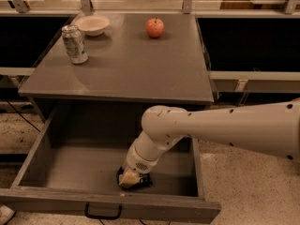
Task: Place rxbar blueberry into top drawer
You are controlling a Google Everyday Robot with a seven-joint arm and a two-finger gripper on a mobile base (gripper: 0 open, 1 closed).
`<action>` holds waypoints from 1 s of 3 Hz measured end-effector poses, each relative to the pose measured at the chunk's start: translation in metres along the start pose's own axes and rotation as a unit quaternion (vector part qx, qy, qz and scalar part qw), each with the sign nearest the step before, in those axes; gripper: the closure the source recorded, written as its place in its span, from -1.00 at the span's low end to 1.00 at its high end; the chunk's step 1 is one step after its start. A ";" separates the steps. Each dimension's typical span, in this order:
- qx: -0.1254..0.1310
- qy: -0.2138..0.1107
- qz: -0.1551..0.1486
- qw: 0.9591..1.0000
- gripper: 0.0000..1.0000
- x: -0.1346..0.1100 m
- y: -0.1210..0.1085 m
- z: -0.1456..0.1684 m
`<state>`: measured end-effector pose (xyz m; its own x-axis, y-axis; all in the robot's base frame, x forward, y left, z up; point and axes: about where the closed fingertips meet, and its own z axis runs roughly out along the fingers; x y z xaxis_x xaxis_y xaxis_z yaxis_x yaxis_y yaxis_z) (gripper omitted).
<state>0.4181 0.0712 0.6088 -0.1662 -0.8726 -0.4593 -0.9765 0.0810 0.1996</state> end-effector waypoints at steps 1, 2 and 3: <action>0.000 0.000 0.000 1.000 0.46 0.000 0.000 0.000; 0.000 0.000 0.000 1.000 -0.13 0.000 0.000 0.000; 0.000 0.000 0.000 1.000 -0.63 0.000 0.000 0.000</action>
Offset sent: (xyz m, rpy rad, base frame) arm 0.0000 0.0000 0.0000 0.0000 0.0000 0.0000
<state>0.4181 0.0712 0.6088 -0.1662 -0.8726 -0.4593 -0.9765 0.0809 0.1996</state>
